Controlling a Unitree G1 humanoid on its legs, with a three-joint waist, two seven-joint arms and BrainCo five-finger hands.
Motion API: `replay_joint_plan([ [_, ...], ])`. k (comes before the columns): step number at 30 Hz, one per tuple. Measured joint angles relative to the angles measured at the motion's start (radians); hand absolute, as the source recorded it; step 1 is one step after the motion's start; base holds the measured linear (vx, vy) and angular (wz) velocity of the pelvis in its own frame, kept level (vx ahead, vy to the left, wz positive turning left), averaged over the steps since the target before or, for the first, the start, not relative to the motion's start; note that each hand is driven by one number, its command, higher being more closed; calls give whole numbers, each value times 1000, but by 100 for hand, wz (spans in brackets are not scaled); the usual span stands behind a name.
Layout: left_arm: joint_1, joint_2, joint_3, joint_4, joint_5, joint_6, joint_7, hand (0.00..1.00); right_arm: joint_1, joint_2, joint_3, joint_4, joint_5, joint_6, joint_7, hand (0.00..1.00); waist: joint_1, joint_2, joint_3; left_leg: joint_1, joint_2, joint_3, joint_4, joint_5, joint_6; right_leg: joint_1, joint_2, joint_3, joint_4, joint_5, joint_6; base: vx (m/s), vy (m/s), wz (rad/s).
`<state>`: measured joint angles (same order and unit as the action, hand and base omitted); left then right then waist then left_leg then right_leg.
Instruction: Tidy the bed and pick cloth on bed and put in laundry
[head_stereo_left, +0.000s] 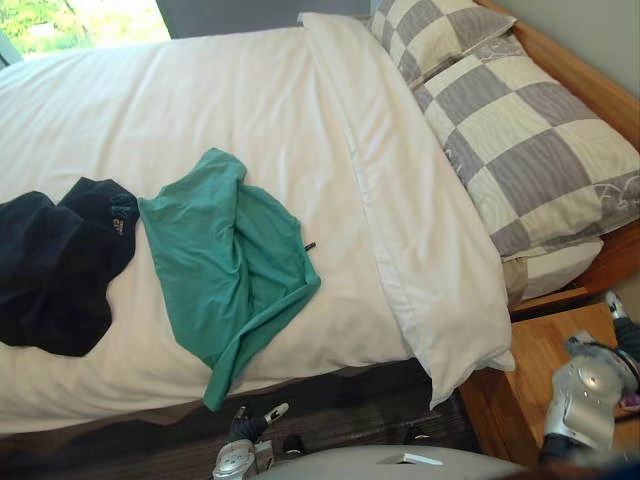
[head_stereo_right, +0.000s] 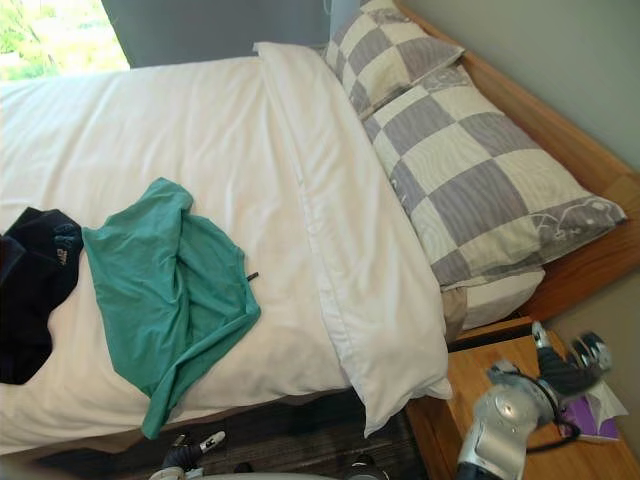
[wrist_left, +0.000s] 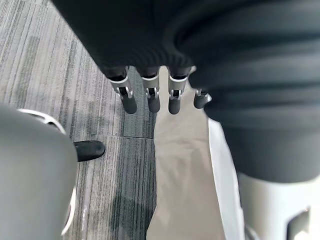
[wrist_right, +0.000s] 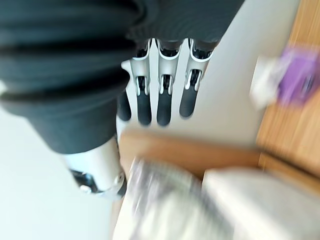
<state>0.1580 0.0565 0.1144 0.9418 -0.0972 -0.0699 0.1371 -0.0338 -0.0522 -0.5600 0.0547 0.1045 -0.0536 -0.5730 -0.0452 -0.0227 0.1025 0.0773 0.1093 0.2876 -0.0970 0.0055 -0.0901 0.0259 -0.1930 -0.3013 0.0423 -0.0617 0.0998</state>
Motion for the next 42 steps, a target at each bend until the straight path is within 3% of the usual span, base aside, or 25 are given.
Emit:
replay_joint_plan([
  [3,-1,6,-25,-16,-2,3,2,0,-84,-22,56,31,144,-52,54,100,4,0,14,-23,-5,-29,0,6,4,0,-5,-26,-6,0,0,26,-3,27],
  [8,-29,5,-33,-34,-25,0,4,0,-219,-33,139,52,401,-141,115,100,17,10,91,-65,-8,-73,17,14,7,-15,-15,-59,11,0,1,-14,-7,25],
  [11,-60,5,-33,-37,-51,-2,23,0,-290,-32,148,53,499,-183,129,100,40,18,146,-102,-9,-87,35,17,11,-49,-24,-71,44,-5,-1,-35,2,17],
  [14,-76,6,-34,-52,-87,-7,25,0,-375,-28,185,63,583,-231,128,100,42,26,205,-136,-21,-102,49,23,18,-97,-48,-73,108,-32,-1,-44,13,14],
  [17,-84,0,-36,-63,-93,-23,25,0,-396,-13,213,62,620,-260,124,100,51,40,233,-167,-40,-105,50,28,24,-152,-82,-72,177,-68,7,-27,26,13],
  [26,-86,-21,-39,-134,-129,-46,19,0,-370,70,235,119,638,-290,131,100,56,82,330,-237,-81,-94,80,17,33,-268,-174,-72,328,-122,25,31,18,9],
  [33,-100,-34,-32,-113,-140,-65,12,0,-349,87,186,159,639,-370,197,100,56,83,333,-263,-101,-76,121,-19,35,-302,-222,-81,391,-142,36,65,18,6],
  [39,-155,-33,11,-51,-169,-72,-8,0,-318,92,126,208,716,-390,277,100,56,51,338,-254,-105,-70,174,-56,36,-266,-235,-98,406,-142,36,47,7,5],
  [42,-177,-36,41,-41,-170,-73,-9,0,-283,94,96,252,758,-385,307,100,57,21,335,-229,-105,-60,188,-69,35,-222,-233,-100,391,-142,36,48,-2,4],
])
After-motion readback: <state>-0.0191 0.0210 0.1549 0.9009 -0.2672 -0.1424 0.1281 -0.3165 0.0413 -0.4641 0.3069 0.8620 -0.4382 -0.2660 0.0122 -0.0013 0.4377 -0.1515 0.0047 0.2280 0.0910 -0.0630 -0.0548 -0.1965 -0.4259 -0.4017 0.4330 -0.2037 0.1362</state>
